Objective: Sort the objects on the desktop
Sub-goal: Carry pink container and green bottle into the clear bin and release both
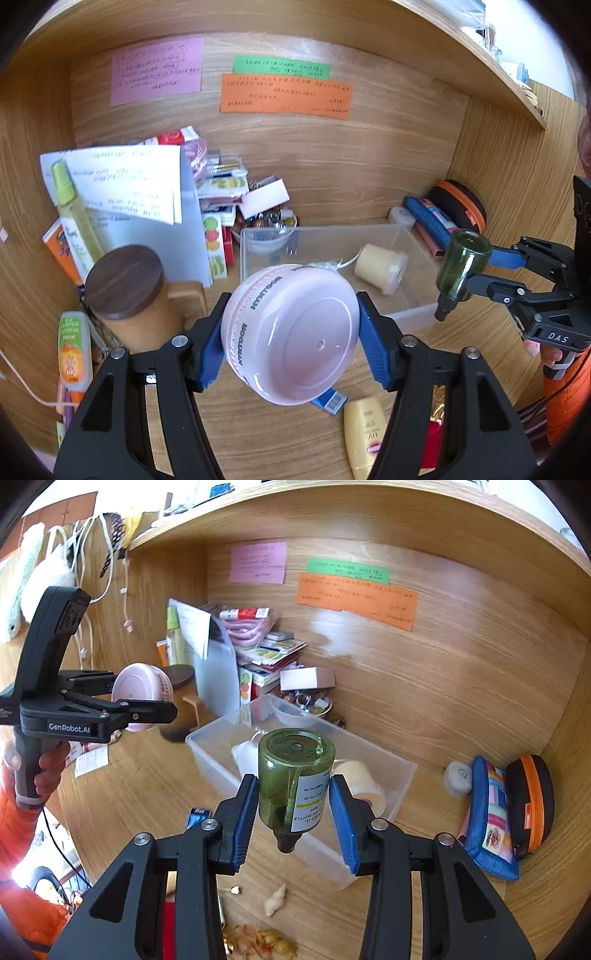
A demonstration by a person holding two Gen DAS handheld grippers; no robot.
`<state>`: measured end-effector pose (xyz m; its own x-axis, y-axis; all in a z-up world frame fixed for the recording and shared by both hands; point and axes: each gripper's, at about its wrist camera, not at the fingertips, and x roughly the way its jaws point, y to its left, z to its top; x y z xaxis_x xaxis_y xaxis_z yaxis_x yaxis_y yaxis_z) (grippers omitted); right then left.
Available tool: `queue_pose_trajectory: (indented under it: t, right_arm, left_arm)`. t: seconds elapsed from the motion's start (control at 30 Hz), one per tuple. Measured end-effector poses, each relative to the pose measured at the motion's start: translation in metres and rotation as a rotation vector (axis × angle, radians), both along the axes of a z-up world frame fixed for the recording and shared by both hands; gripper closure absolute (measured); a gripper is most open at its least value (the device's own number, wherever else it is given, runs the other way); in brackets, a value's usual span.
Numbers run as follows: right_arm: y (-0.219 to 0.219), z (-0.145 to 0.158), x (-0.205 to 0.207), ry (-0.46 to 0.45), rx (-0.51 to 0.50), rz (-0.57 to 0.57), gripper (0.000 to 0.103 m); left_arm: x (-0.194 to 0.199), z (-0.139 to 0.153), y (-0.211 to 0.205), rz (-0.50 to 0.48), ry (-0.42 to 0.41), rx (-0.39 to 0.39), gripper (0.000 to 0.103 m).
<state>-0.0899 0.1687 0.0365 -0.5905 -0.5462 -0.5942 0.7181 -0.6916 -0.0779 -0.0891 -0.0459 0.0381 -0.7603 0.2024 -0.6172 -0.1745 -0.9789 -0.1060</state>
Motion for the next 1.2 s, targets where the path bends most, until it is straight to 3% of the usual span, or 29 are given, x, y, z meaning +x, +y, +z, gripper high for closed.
queue_pose_trajectory:
  t: [0.4,1.0,1.2]
  right_arm:
    - [-0.007,0.002,-0.042,-0.009,-0.021,-0.016,0.067]
    - [-0.044,-0.058,-0.081,-0.148,0.077,0.027,0.067]
    - [-0.058,-0.076,-0.086,-0.163,0.131,0.039,0.066]
  left_arm:
    - [-0.044,-0.003,0.008,-0.035,-0.029,0.004,0.039]
    - [-0.083,-0.042,0.015,-0.08,-0.112,0.002,0.039]
    - [-0.083,-0.046,0.009,-0.053,-0.115,-0.01,0.029]
